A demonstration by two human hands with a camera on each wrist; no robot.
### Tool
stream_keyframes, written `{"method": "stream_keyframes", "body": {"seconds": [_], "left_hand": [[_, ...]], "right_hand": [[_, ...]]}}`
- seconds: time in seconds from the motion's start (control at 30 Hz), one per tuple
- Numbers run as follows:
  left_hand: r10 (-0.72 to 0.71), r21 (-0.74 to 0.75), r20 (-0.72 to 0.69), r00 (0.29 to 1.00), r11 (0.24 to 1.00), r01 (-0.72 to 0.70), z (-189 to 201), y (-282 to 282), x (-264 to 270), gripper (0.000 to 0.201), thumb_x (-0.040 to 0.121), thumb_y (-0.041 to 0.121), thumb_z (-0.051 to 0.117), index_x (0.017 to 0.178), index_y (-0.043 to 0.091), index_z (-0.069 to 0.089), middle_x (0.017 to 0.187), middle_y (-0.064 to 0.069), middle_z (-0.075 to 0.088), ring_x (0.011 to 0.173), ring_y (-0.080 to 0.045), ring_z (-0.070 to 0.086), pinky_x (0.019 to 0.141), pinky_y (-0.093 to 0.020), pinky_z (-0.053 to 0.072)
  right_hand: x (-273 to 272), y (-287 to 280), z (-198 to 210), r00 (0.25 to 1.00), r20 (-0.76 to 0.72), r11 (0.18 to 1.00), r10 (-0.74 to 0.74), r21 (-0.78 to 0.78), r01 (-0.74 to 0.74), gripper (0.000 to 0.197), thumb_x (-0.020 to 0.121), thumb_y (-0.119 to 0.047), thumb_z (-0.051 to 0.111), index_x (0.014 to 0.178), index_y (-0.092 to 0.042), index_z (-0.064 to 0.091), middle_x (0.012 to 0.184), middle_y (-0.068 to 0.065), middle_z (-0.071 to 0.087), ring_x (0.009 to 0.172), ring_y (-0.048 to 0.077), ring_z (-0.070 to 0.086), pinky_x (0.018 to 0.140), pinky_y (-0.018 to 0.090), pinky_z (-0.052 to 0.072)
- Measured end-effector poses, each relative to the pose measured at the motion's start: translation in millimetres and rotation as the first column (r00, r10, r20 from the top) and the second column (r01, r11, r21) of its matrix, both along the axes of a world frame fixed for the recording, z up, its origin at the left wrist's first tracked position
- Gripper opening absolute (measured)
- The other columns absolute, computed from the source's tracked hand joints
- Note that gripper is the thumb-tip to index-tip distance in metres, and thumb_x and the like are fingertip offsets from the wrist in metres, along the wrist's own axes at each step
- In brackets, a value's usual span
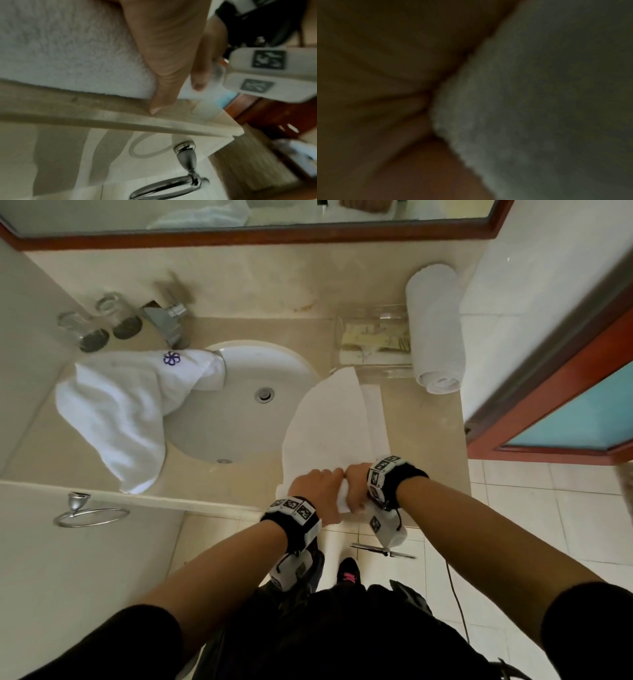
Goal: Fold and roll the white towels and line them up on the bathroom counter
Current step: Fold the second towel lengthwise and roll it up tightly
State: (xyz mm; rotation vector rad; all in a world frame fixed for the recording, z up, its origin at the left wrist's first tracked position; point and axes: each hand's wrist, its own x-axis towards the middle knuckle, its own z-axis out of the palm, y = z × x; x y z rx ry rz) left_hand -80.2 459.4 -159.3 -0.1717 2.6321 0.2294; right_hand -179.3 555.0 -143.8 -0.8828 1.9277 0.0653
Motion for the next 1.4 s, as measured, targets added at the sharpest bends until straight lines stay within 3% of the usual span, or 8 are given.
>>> {"method": "stream_keyframes", "body": {"seconds": [0.1,0.3,0.5,0.67,0.87,1.1,1.27,1.4], "left_hand": [[0.01,0.043,0.109,0.994,0.999,-0.015,-2,-6,-7,0.053,0.064,0.044,0.077,0.11,0.03,0.055,0.097,0.003,0.068,0.087,-0.023,0.066,0.075,-0.033,0.052],[-0.04,0.114,0.253,0.967,0.993,0.011,-3,-18,-35,0.059,0.055,0.051,0.077,0.106,0.026,0.061,0.1,0.003,0.068,0.082,-0.019,0.065,0.075,-0.03,0.054],[-0.063,-0.02,0.098,0.993,0.998,0.065,-8,-8,-21,0.062,0.072,0.052,0.067,0.124,0.022,0.052,0.111,0.0,0.066,0.096,-0.025,0.066,0.077,-0.033,0.05],[-0.083,-0.049,-0.021,0.996,0.995,0.082,-6,-9,-23,0.05,0.076,0.06,0.064,0.11,0.026,0.05,0.099,0.003,0.062,0.09,-0.022,0.062,0.069,-0.032,0.042],[-0.02,0.116,0.283,0.959,0.993,-0.013,1,-21,-40,0.042,0.06,0.042,0.072,0.095,0.024,0.058,0.092,0.0,0.068,0.077,-0.021,0.064,0.074,-0.036,0.057],[-0.093,0.018,0.161,0.983,0.996,0.092,1,-3,-30,0.054,0.067,0.062,0.069,0.103,0.023,0.062,0.081,0.005,0.063,0.074,-0.021,0.062,0.068,-0.03,0.051],[-0.167,-0.051,-0.006,0.986,0.985,0.166,1,-4,-22,0.06,0.068,0.065,0.068,0.11,0.024,0.053,0.097,0.003,0.065,0.088,-0.023,0.064,0.069,-0.032,0.046],[-0.069,0.049,0.184,0.98,0.997,0.061,10,-11,-42,0.055,0.059,0.063,0.073,0.102,0.031,0.06,0.09,0.006,0.068,0.078,-0.019,0.064,0.072,-0.03,0.052]], "right_hand": [[1,0,-18,0.999,0.04,1.0,-0.013,-0.001,0.013,0.051,0.039,-0.038,0.077,0.087,-0.019,0.071,0.082,0.006,0.073,0.077,0.03,0.071,0.068,0.046,0.061],[39,22,-15,0.897,-0.443,0.988,-0.007,-0.14,-0.061,0.079,0.074,-0.041,0.073,0.139,-0.021,0.032,0.128,0.003,0.05,0.115,0.028,0.052,0.093,0.045,0.041],[4,11,-8,0.964,-0.257,0.996,0.072,-0.039,-0.085,0.047,0.069,-0.044,0.073,0.112,-0.028,0.061,0.104,-0.003,0.068,0.089,0.019,0.066,0.07,0.026,0.045],[-15,-3,-2,1.0,0.007,1.0,-0.004,0.027,0.004,0.046,0.034,-0.034,0.07,0.076,-0.017,0.066,0.079,0.007,0.072,0.074,0.03,0.07,0.061,0.035,0.056],[14,3,-2,0.914,-0.393,0.989,0.105,-0.052,-0.136,0.063,0.068,-0.036,0.078,0.121,-0.02,0.049,0.11,0.002,0.059,0.1,0.025,0.06,0.084,0.039,0.045],[6,10,-3,0.977,-0.214,0.999,-0.014,-0.039,0.006,0.031,0.064,-0.043,0.07,0.089,-0.025,0.063,0.079,-0.002,0.067,0.067,0.018,0.063,0.063,0.028,0.05],[-13,5,-5,0.993,0.065,0.995,-0.094,-0.012,0.095,0.034,0.043,-0.036,0.076,0.069,-0.014,0.069,0.069,0.009,0.07,0.068,0.032,0.069,0.056,0.041,0.056],[10,6,2,0.963,-0.269,0.999,-0.023,-0.047,0.01,0.045,0.06,-0.039,0.076,0.098,-0.019,0.064,0.097,0.001,0.069,0.084,0.022,0.065,0.075,0.036,0.055]]}}
